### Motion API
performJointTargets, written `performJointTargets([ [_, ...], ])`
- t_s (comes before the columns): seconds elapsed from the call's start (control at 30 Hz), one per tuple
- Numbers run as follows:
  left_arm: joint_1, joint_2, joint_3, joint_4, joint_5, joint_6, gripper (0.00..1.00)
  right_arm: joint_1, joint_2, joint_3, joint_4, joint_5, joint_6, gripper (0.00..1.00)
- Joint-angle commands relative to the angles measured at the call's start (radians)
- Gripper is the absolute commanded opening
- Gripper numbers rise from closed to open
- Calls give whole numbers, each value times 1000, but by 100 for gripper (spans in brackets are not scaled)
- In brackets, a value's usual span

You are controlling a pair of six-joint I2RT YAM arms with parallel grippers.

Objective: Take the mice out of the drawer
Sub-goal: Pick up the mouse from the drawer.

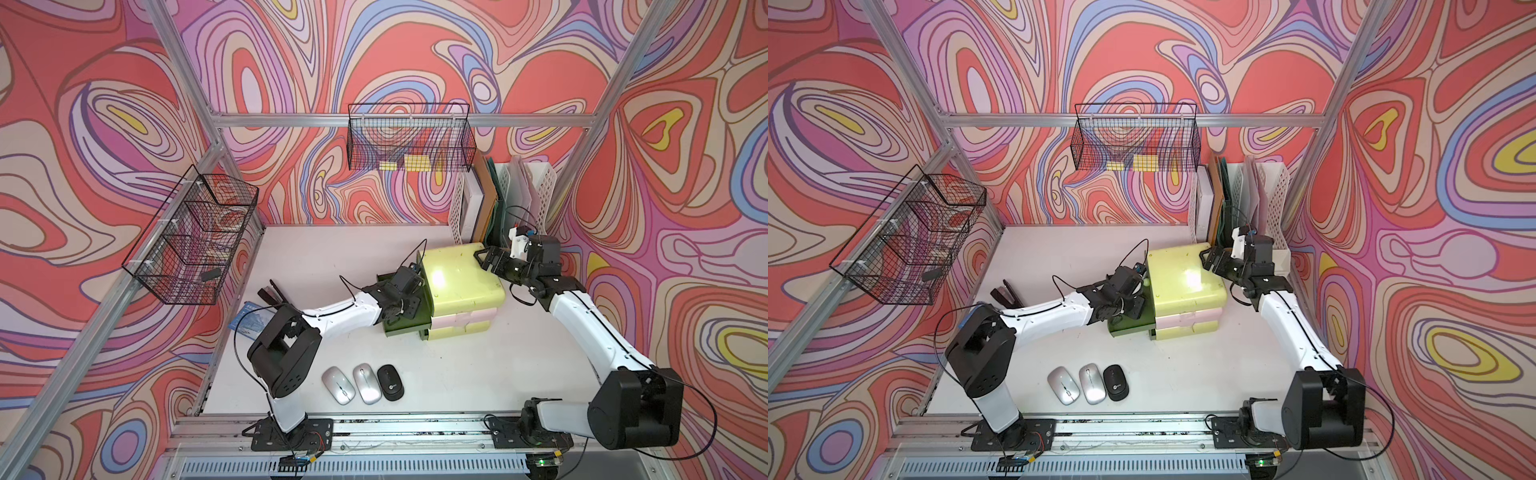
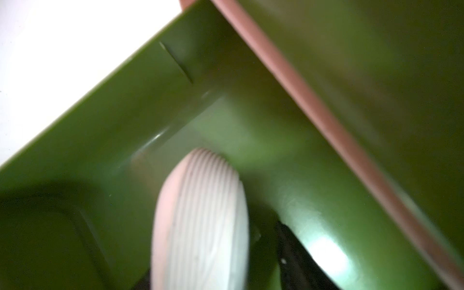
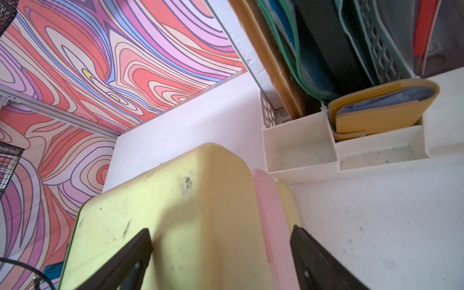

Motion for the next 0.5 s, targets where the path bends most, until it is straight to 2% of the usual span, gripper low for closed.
performJointTargets([
  [0.0,-30,7,5,-103,29,70,40,18,40,-36,-110,-2,-19,90],
  [0.07,-30,-5,14,-116,28,75,32,19,39,-37,-109,-2,-20,90],
  [0.2,-30,-45,22,-137,17,84,24,19,42,-37,-106,-2,-21,90],
  [0.47,-30,-181,48,-225,-77,131,18,20,52,-39,-100,-4,-25,90],
])
